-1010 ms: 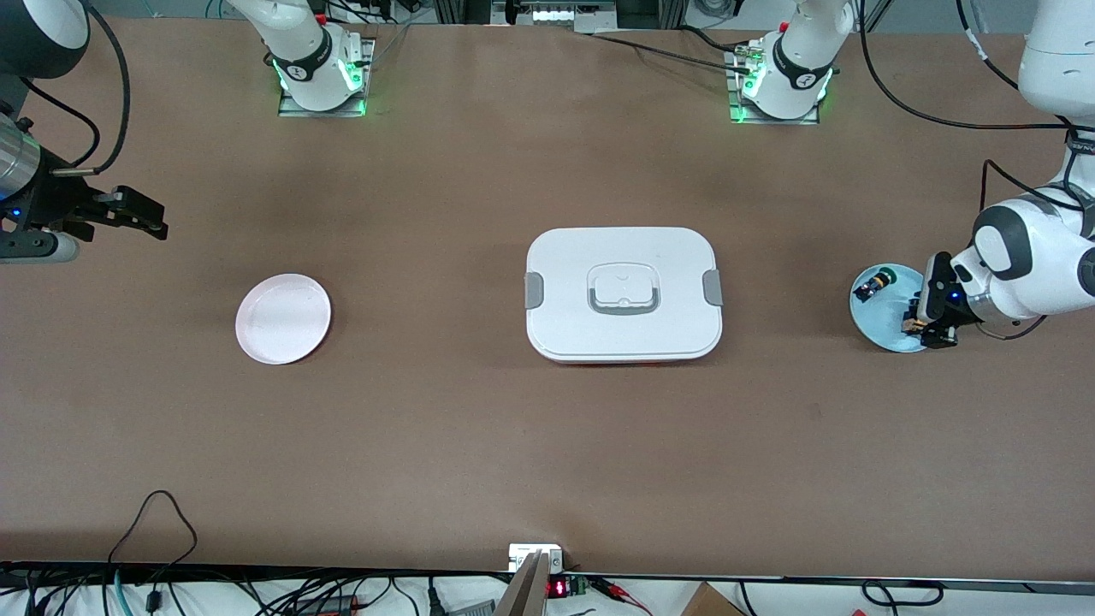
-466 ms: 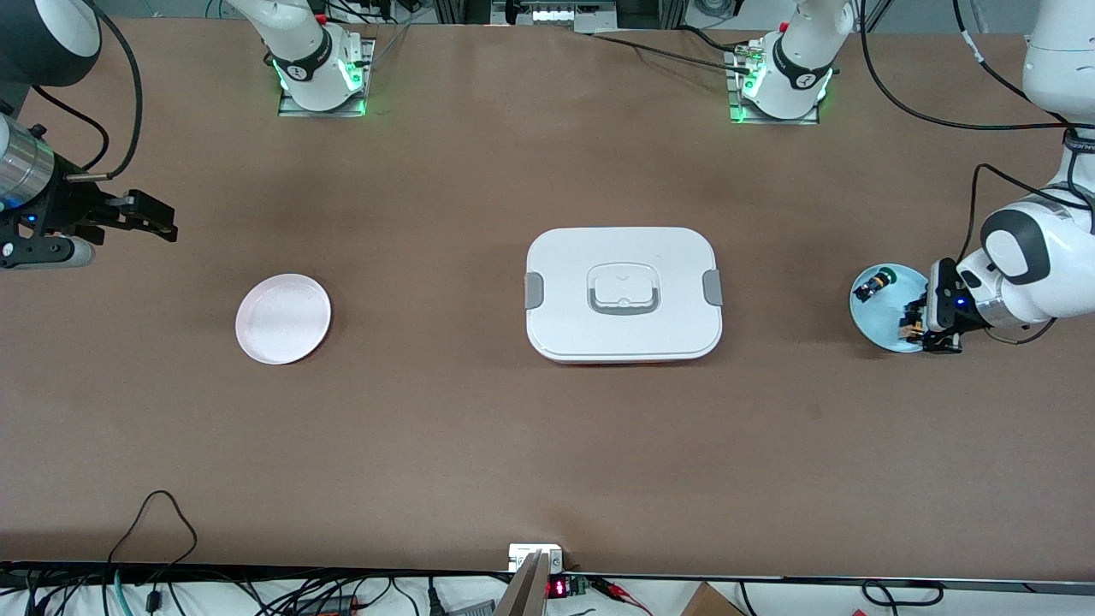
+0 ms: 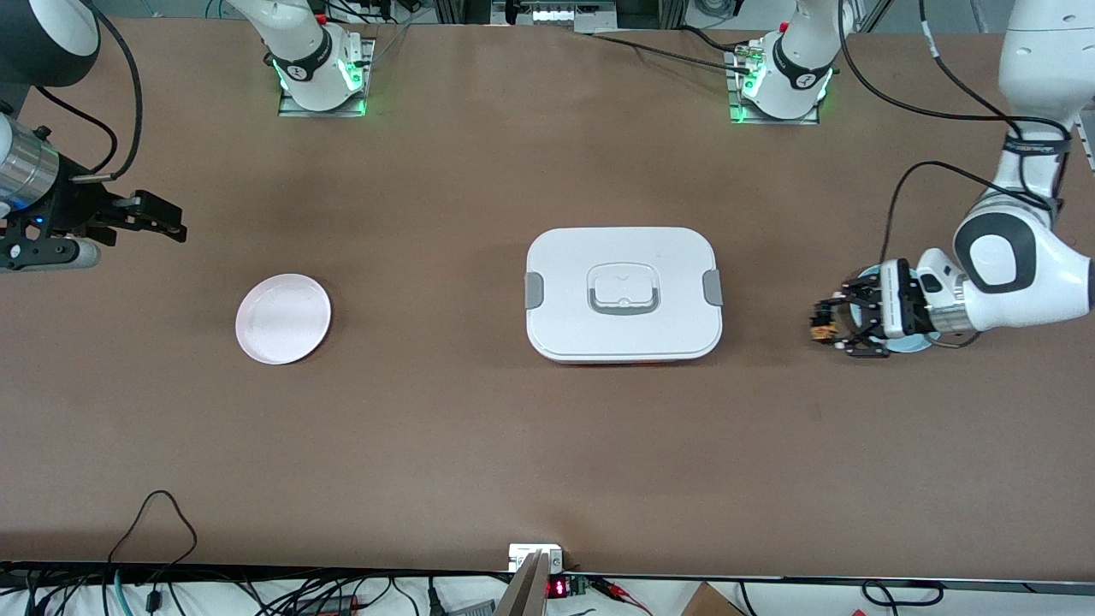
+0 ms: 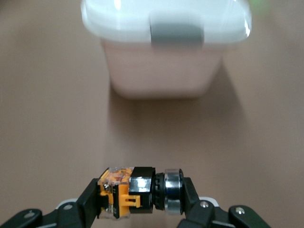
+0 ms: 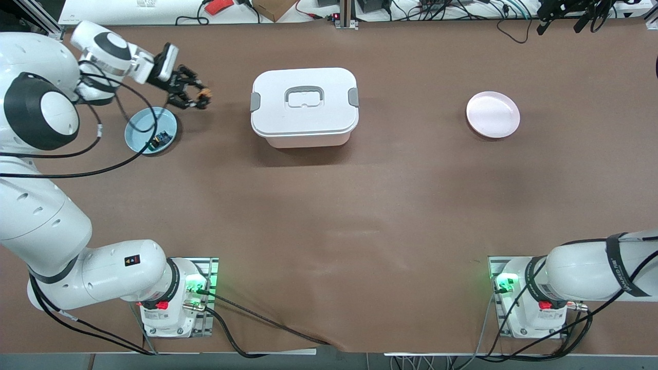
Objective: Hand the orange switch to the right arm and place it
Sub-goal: 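Grasp the orange switch with the left gripper and lift it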
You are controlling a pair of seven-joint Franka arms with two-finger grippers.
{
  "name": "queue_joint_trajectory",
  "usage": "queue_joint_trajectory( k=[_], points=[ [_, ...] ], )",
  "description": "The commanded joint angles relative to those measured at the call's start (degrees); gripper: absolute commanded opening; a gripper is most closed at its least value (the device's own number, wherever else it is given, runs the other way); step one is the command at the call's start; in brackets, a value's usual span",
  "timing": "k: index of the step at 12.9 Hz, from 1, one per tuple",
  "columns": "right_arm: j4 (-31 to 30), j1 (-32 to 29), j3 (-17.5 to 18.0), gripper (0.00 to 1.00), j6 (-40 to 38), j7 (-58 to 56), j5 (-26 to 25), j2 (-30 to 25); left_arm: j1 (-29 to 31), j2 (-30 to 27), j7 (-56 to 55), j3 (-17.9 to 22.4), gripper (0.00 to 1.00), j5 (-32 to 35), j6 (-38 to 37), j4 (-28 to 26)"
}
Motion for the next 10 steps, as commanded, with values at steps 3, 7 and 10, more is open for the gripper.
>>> queue_joint_trajectory(
  k=[3, 7, 10],
  points=[
    [0.7, 0.3, 0.2, 1.0, -0.9, -1.1, 5.6, 3.8, -2.8, -0.8, -2.4, -6.1, 0.0, -24.2, -9.8, -1.3],
    [0.5, 0.0, 0.1, 1.0, -3.5, -4.9, 20.5, 6.7, -7.7, 0.6, -3.8, -14.1, 0.0, -47.4, -11.5, -0.7],
    [0.1, 0.1, 0.1, 1.0, -6.2, -4.9, 40.2, 10.0, -13.8, 1.4, -2.6, -16.2, 0.0, -60.0, -10.9, 2.1]
  ],
)
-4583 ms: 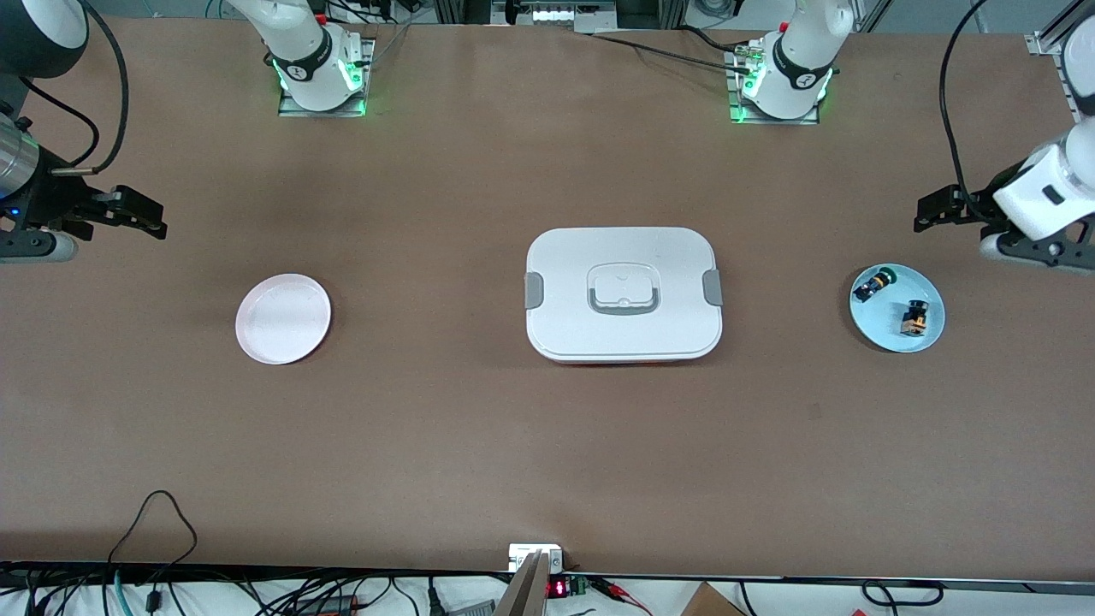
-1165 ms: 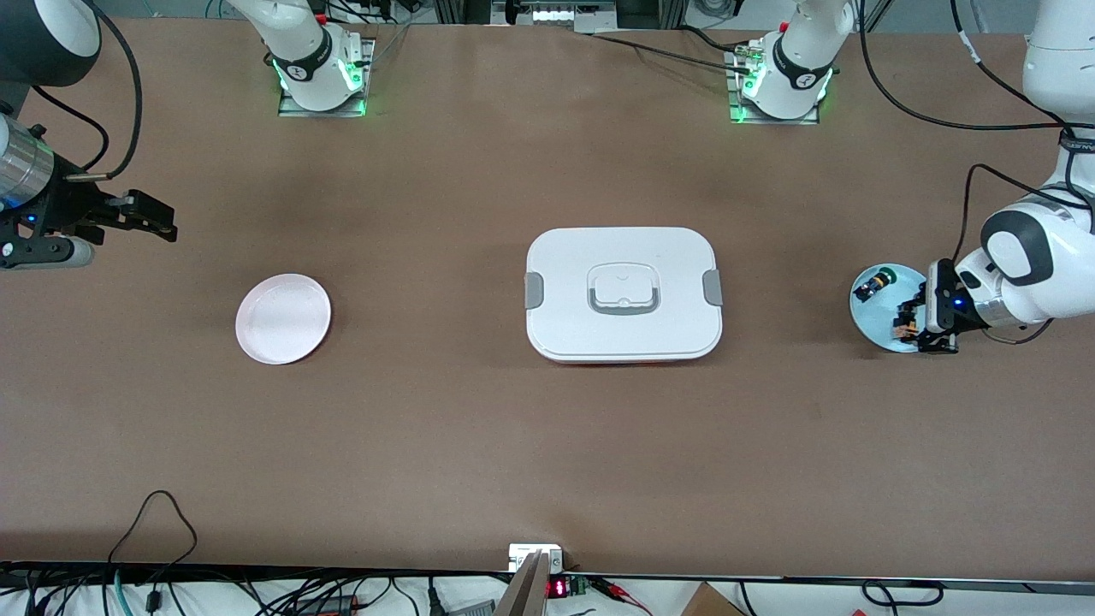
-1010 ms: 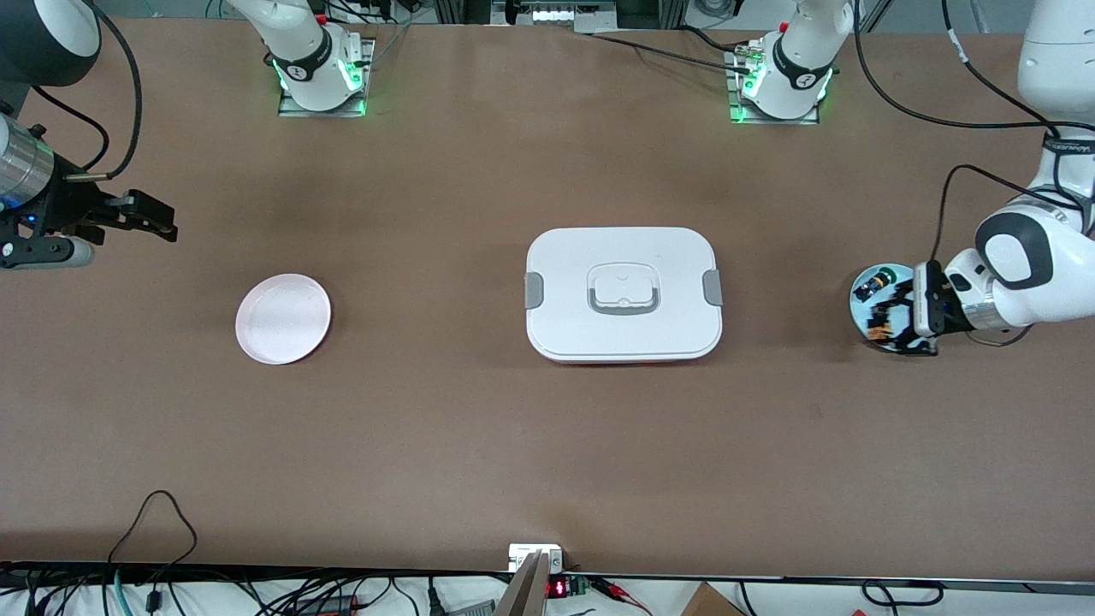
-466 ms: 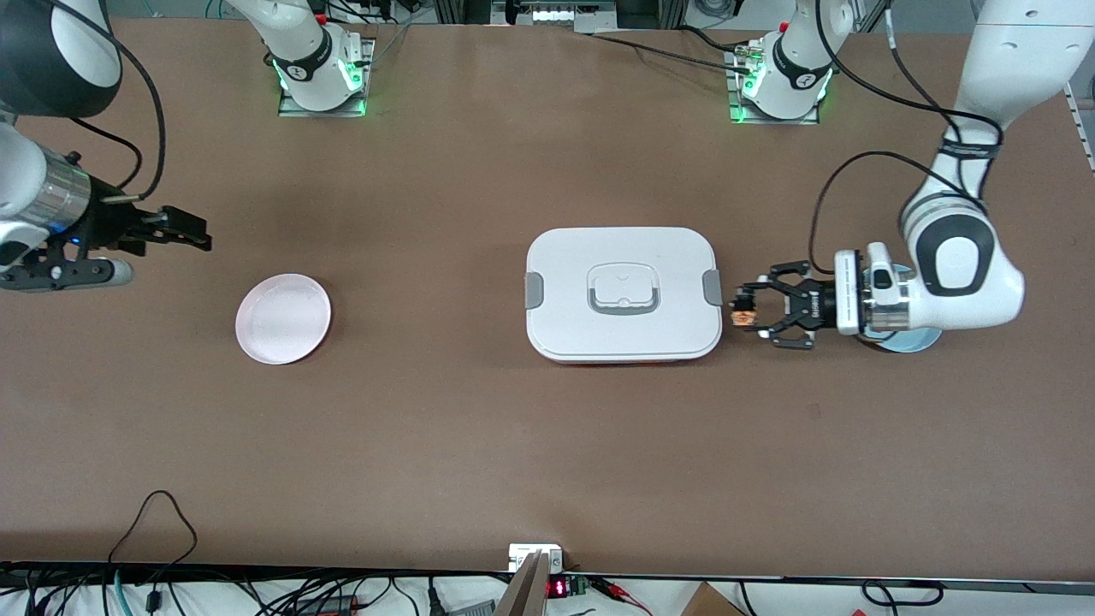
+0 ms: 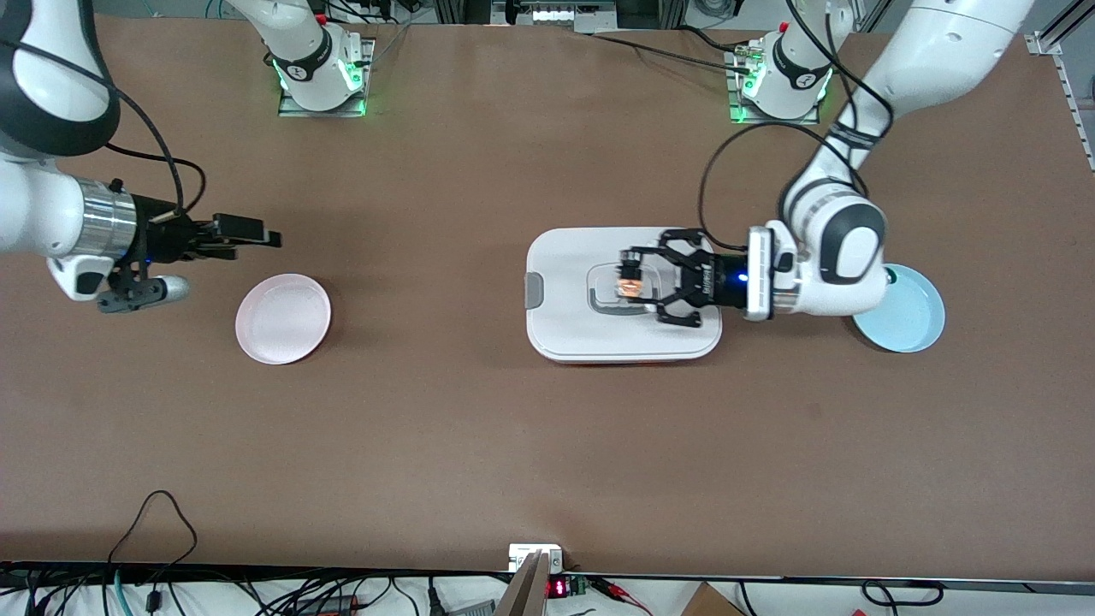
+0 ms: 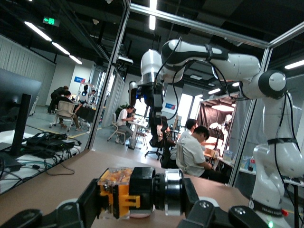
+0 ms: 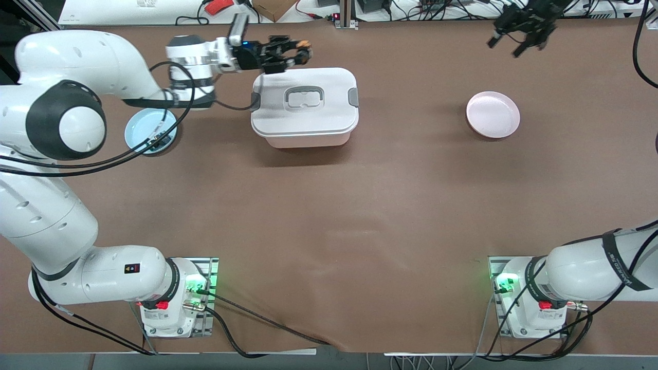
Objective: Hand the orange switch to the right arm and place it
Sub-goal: 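Carry the switch over the box while the right gripper reaches toward it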
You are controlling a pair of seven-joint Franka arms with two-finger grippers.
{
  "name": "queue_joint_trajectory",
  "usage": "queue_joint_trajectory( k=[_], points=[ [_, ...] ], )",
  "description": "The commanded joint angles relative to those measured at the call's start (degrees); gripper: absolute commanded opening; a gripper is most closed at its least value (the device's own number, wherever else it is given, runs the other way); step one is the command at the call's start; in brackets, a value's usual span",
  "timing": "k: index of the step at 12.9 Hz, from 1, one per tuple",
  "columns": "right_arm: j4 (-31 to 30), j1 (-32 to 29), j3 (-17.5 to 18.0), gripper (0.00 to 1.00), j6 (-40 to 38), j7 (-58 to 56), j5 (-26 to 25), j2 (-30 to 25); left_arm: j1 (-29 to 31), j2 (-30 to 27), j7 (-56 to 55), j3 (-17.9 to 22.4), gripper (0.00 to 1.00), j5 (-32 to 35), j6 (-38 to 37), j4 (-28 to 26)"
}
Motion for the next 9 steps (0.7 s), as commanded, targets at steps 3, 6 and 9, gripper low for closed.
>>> queue_joint_trajectory(
  k=[3, 6, 9],
  points=[
    [-1.5, 0.8, 0.1, 1.0, -1.6, -1.2, 26.7, 4.0, -9.3, 1.8, 3.6, -1.8, 0.0, -16.5, 6.0, 6.4],
    [-3.1, 3.7, 0.1, 1.0, -0.6, -1.3, 38.6, 5.3, -14.9, 2.0, 3.6, -1.8, 0.0, -21.8, 15.3, 10.9],
    [-2.9, 6.8, 0.1, 1.0, 3.1, -0.3, 42.5, 5.7, -18.1, 3.0, 2.5, -1.8, 0.0, -22.9, 22.6, 14.3]
  ],
)
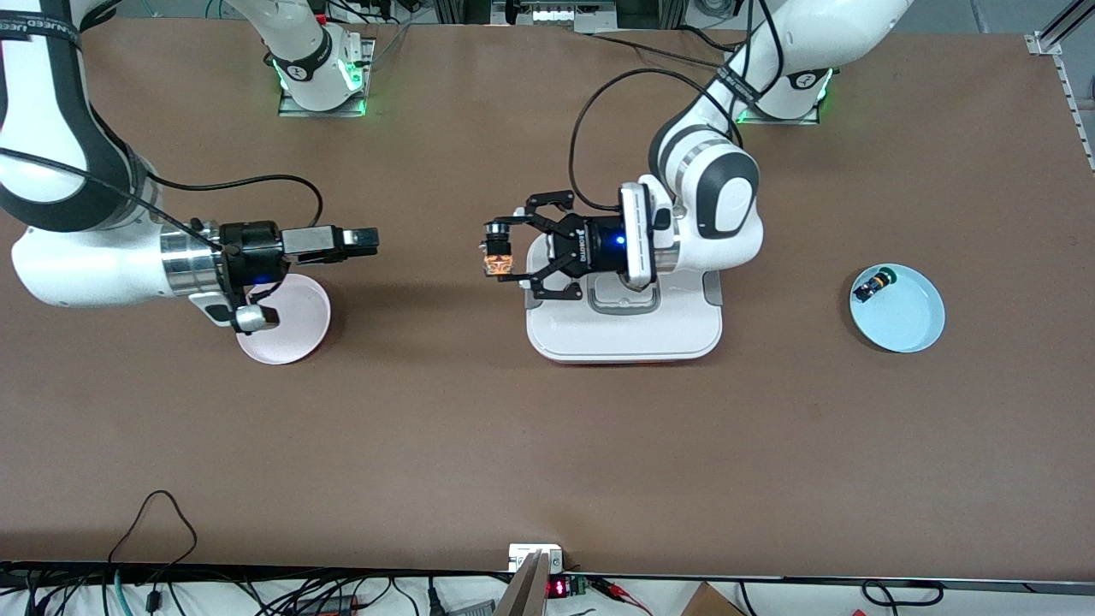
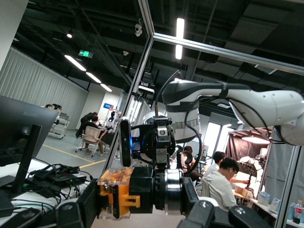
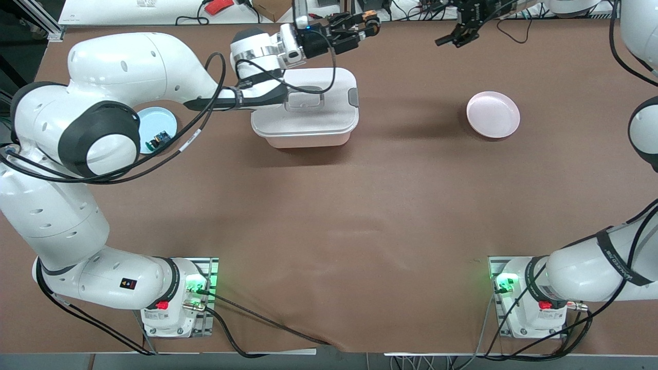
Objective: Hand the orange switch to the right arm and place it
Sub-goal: 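Carry the switch over the box while the right gripper reaches toward it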
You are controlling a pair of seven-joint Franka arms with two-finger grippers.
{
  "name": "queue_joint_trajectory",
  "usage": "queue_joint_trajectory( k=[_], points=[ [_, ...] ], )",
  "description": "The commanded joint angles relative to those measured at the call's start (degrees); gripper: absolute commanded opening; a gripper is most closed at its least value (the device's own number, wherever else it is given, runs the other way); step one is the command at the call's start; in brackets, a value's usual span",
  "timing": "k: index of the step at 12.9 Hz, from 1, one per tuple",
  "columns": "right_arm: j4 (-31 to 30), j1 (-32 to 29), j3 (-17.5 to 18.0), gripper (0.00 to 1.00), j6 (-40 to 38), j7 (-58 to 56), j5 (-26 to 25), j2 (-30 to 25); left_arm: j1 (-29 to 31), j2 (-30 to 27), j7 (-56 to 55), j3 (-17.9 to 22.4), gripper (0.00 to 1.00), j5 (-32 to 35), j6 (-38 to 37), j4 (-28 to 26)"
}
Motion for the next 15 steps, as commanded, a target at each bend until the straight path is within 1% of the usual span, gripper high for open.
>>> queue_joint_trajectory(
  k=[1, 5, 6, 9, 10, 14, 15],
  points=[
    [-0.6, 3.1, -0.2, 1.0, 3.0, 0.4, 4.3, -0.2, -2.4, 2.3, 0.3, 0.2, 0.0, -1.6, 4.5, 4.3],
    [-0.7, 6.5, -0.2, 1.0, 5.2, 0.6, 10.9, 2.0, -4.2, 2.7, 0.3, 0.0, 0.0, -1.4, 10.0, 6.0],
    [-0.7, 7.3, -0.2, 1.0, 5.1, 0.6, 12.8, 3.1, -4.3, 2.9, 0.3, 0.0, 0.0, -1.6, 10.5, 6.8],
    [-0.7, 8.1, -0.2, 1.0, 5.1, -0.2, 18.7, 5.1, -4.3, 3.1, 0.3, 0.0, 0.0, -1.5, 10.6, 7.1],
    [-0.7, 8.1, -0.2, 1.0, 5.0, -0.3, 19.5, 5.4, -4.3, 3.1, 0.3, 0.0, 0.0, -1.5, 10.6, 7.1],
    [-0.6, 7.9, -0.2, 1.0, 5.1, -0.5, 19.7, 6.0, -4.3, 2.9, 0.4, 0.0, 0.0, -1.6, 10.6, 7.0],
    [-0.4, 7.9, -0.2, 1.0, 5.2, -0.7, 20.6, 6.6, -4.3, 2.9, 0.4, 0.0, 0.0, -1.5, 10.6, 7.0]
  ],
)
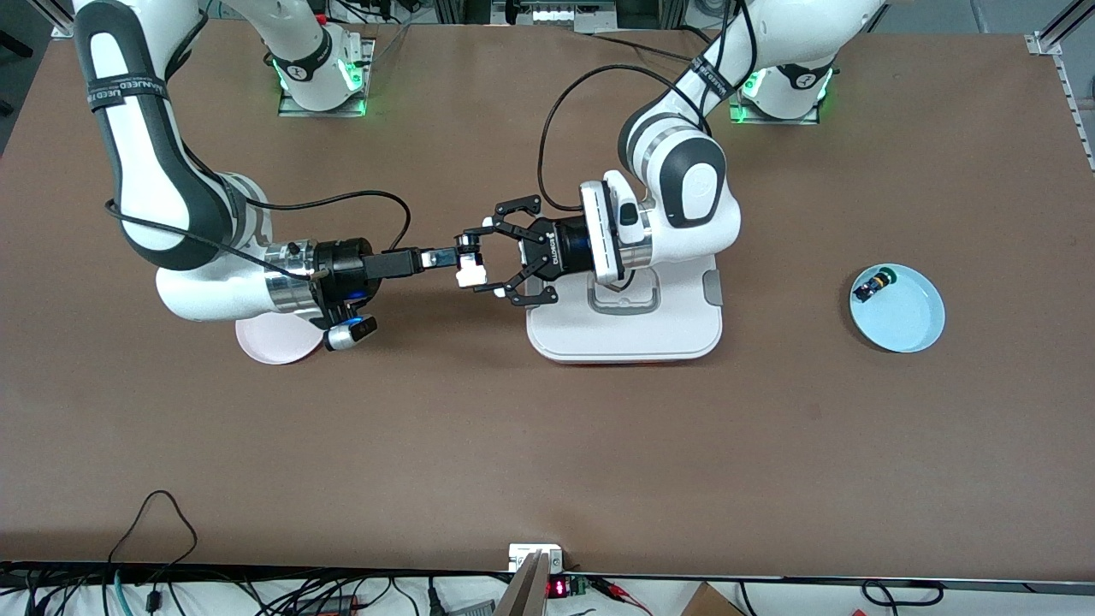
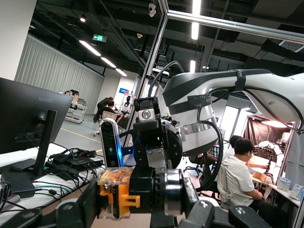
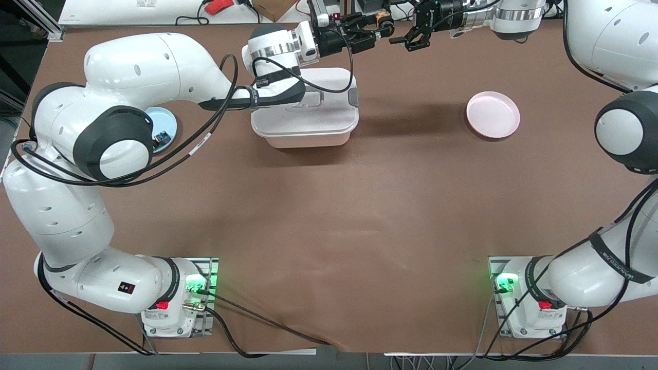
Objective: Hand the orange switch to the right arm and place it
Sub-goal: 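Carry the switch over the box while the right gripper reaches toward it, then close the right gripper on the orange switch held by the left gripper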
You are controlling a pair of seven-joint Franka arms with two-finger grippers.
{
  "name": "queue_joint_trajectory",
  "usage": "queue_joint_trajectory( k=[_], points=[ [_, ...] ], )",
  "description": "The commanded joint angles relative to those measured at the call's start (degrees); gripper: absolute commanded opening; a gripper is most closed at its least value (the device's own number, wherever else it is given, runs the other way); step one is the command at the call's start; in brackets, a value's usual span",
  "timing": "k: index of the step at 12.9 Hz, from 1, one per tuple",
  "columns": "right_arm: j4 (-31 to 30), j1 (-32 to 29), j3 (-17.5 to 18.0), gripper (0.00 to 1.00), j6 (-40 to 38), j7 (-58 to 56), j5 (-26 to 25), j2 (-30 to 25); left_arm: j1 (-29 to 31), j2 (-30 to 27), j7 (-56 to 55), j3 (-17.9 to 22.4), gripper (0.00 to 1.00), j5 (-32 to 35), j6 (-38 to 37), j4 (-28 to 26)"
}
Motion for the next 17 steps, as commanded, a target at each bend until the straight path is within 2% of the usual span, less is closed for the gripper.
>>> queue_joint_trajectory(
  k=[1, 3, 7, 9, 11, 12, 14, 17],
  points=[
    [0.1, 0.3, -0.2, 1.0, 0.1, -1.9, 4.4, 1.0, -0.7, 0.8, 0.4, 0.1, 0.0, -1.5, 0.9, 1.9],
    [0.1, 0.4, -0.2, 0.99, 0.5, -2.3, 6.0, 1.6, -0.6, 0.8, 0.4, 0.1, 0.0, -1.5, 0.9, 1.9],
    [0.1, 1.2, -0.2, 0.97, 0.5, -4.1, 5.8, 2.4, -0.6, 0.7, 0.4, 0.1, 0.0, -1.5, 0.9, 1.9],
    [0.1, 1.9, -0.2, 0.83, 0.5, -4.8, 5.6, 2.3, -0.6, 0.7, 0.4, 0.1, 0.0, -1.5, 0.8, 1.9],
    [0.1, 2.0, -0.2, 0.57, 0.4, -7.4, 5.3, 2.3, -0.6, 0.7, 0.4, 0.1, 0.0, -1.5, 0.8, 1.9],
    [0.1, 1.9, -0.2, 0.5, 0.4, -7.8, 5.3, 2.3, -0.6, 0.7, 0.4, 0.1, 0.0, -1.5, 0.8, 1.9],
    [0.1, 1.7, -0.2, 0.39, 0.5, -7.5, 4.8, 2.3, -0.6, 0.7, 0.4, 0.1, 0.0, -1.5, 0.8, 1.9],
    [0.2, 1.2, -0.2, 0.33, 0.5, -7.7, 4.9, 2.3, -0.6, 0.7, 0.5, 0.1, 0.0, -1.5, 0.8, 1.9]
  ],
)
